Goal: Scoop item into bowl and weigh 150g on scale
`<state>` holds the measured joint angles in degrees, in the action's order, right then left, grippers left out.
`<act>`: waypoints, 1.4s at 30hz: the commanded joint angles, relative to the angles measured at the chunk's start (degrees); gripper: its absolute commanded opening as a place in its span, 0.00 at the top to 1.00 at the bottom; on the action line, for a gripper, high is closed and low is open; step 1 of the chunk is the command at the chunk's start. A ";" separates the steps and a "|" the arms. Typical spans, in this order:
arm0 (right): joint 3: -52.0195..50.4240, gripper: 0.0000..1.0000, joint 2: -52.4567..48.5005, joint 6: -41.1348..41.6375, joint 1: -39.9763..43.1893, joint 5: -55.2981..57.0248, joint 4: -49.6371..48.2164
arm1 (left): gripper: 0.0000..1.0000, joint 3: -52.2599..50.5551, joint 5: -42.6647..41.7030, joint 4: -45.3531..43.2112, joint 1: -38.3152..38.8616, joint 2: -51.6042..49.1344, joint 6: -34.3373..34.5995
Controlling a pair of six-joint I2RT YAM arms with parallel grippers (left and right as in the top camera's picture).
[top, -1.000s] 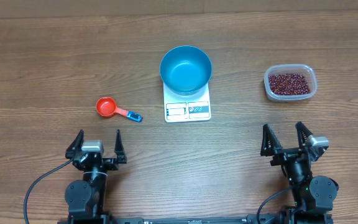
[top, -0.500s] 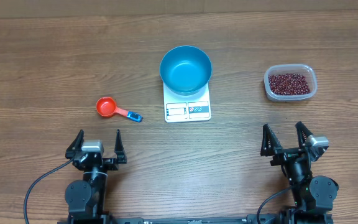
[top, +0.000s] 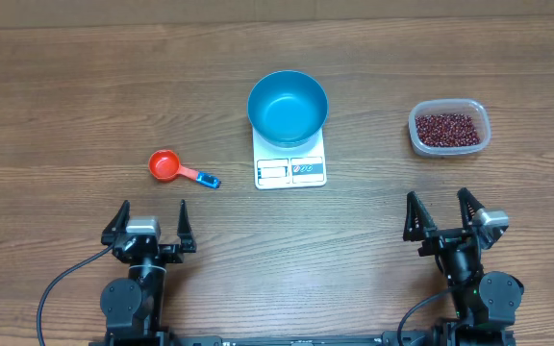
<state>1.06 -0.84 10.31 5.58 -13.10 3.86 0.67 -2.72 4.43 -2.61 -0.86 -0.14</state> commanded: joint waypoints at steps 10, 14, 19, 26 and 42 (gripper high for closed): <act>-0.61 0.00 0.68 -0.04 -0.22 0.42 -0.55 | 0.01 -0.39 0.37 -0.11 0.02 0.61 -0.74; -0.61 0.00 0.68 -0.04 -0.22 0.42 -0.55 | 0.00 -0.39 0.37 -0.13 0.02 0.61 -0.74; -0.61 0.00 0.66 -0.04 -0.22 0.42 -0.55 | 0.00 -0.39 0.39 -0.13 0.02 0.61 -0.76; -0.61 0.00 0.68 -0.04 -0.22 0.42 -0.55 | 0.00 -0.20 -4.79 -12.87 0.02 0.61 0.17; -0.61 0.00 0.66 -0.04 -0.22 0.42 -0.55 | 0.00 28.24 9.07 14.91 0.00 -5.57 6.91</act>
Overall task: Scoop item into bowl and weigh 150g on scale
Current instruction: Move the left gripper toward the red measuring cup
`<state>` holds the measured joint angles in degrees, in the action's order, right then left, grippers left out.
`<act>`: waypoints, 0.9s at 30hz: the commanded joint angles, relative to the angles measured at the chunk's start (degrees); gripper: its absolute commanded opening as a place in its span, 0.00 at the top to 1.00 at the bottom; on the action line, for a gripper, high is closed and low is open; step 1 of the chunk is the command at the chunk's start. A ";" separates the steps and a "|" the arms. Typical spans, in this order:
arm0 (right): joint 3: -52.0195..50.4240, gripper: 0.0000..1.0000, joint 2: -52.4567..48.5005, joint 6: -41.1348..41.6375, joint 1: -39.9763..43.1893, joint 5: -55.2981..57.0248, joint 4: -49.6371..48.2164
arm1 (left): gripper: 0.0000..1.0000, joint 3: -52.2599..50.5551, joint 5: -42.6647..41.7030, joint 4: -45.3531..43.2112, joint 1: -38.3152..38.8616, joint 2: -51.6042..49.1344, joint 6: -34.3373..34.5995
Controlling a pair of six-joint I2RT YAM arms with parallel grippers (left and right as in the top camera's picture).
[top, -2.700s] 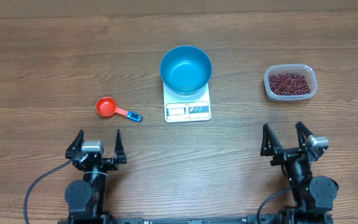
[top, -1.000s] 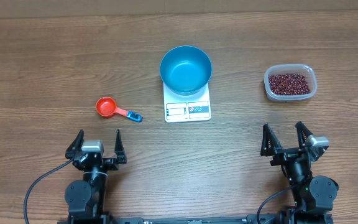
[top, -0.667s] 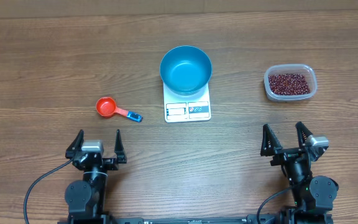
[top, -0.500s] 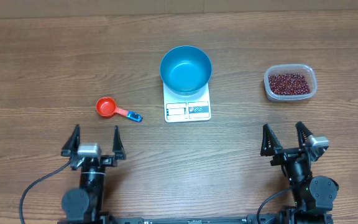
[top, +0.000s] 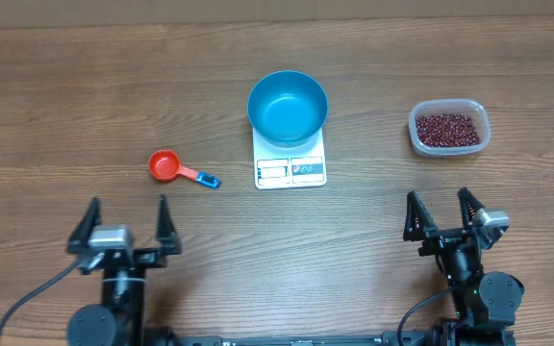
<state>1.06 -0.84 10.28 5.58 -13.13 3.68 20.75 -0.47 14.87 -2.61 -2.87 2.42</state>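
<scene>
A blue bowl sits on a white scale at the middle of the table. An orange measuring scoop with a blue handle tip lies left of the scale. A clear tub of red beans stands at the right. My left gripper is open near the front left, below and left of the scoop. At the front right, below the tub, my right gripper is open too. Neither holds anything.
The wooden table carries only these items. A black cable trails from the left arm at the front edge.
My left gripper has shifted to the left and a little toward the far side, staying open. The right arm, scoop, bowl and tub have not moved.
</scene>
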 commanded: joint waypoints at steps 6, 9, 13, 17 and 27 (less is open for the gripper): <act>-0.61 0.00 0.66 -0.02 -0.22 0.44 -0.37 | 0.00 25.75 7.02 17.57 0.00 -16.90 4.48; -0.61 0.00 0.68 -0.02 -0.22 0.44 -0.37 | 0.00 35.23 6.84 25.35 0.00 -24.72 4.48; -0.63 0.00 0.68 -0.02 -0.22 0.44 -0.37 | 0.00 46.88 3.30 36.00 0.02 -34.53 4.44; -0.61 0.00 0.68 -0.02 -0.22 0.44 -0.37 | 0.00 51.93 -5.86 41.38 0.02 -40.89 4.44; -0.61 0.00 0.68 -0.02 -0.22 0.44 -0.37 | 0.00 51.49 -22.43 47.54 0.02 -51.25 4.44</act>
<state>1.06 -0.84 10.28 5.58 -13.10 3.66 71.57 -17.45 62.15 -2.61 -52.38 6.09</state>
